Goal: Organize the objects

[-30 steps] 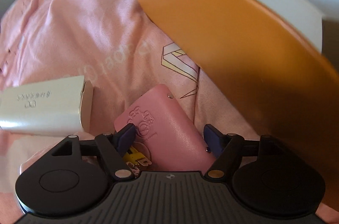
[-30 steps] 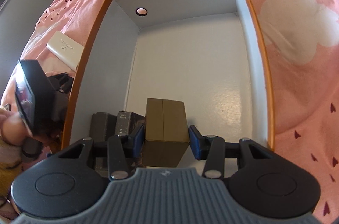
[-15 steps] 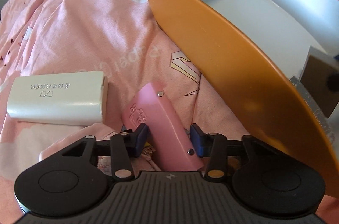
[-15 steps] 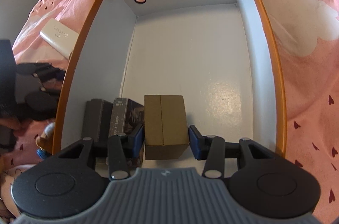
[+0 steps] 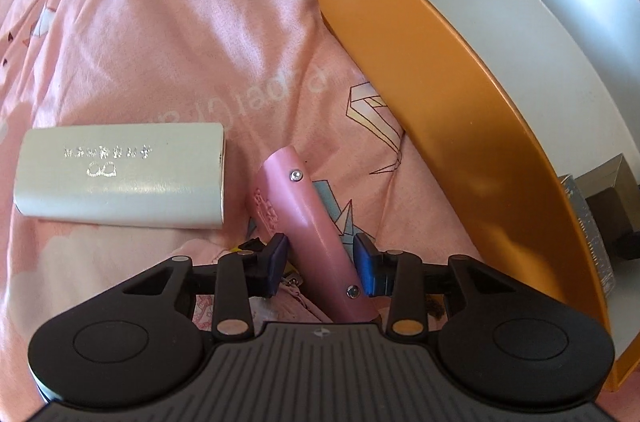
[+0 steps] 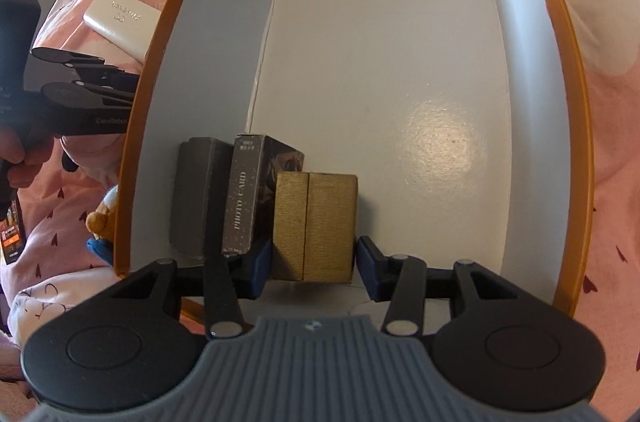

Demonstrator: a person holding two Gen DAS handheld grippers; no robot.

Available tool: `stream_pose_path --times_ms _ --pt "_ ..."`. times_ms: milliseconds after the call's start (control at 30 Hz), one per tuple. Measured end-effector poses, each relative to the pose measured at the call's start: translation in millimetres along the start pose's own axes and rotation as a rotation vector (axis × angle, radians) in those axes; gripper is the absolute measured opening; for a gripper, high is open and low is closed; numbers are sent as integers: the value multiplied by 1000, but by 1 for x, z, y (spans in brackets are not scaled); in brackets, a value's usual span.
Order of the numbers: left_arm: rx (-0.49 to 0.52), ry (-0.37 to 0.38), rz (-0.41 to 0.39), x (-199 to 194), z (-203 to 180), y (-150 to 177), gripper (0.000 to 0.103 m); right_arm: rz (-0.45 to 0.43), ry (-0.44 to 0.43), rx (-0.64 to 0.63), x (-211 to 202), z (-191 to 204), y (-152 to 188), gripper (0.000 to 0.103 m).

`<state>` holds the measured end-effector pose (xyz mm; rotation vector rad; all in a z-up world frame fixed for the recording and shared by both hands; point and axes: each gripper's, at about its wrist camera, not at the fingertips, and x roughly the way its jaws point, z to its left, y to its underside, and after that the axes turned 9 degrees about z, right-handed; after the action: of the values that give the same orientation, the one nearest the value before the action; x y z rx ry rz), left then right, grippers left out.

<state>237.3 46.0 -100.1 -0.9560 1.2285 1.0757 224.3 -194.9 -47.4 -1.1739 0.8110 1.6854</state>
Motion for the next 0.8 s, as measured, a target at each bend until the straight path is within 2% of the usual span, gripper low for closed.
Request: stream_pose_path --times_ms 167,233,267,367,433,500,567,633,800 --pt "44 -53 -1 -5 1 5 42 -29 -34 13 -10 -2 -3 48" --pt "22 -27 4 -7 9 5 41 -46 -57 26 -14 -5 -5 37" --pt "0 -1 7 -6 15 3 41 -48 -66 30 -15 -6 -6 36" --pt "-62 28 13 -4 27 -1 44 -40 -58 46 -10 -7 -9 36" --pt "-70 -8 8 0 26 -4 45 -28 -28 43 -3 -6 -9 43" --pt "-81 -35 2 5 25 -7 45 -15 -40 35 0 -6 -8 46" --pt "-92 -19 -12 6 24 -6 36 -14 -36 29 1 -4 -7 47" --pt "-117 4 -41 2 26 -3 34 -11 -38 31 2 -3 -7 48" --pt "-247 141 -157 -24 47 17 25 7 -116 142 6 -15 -9 41"
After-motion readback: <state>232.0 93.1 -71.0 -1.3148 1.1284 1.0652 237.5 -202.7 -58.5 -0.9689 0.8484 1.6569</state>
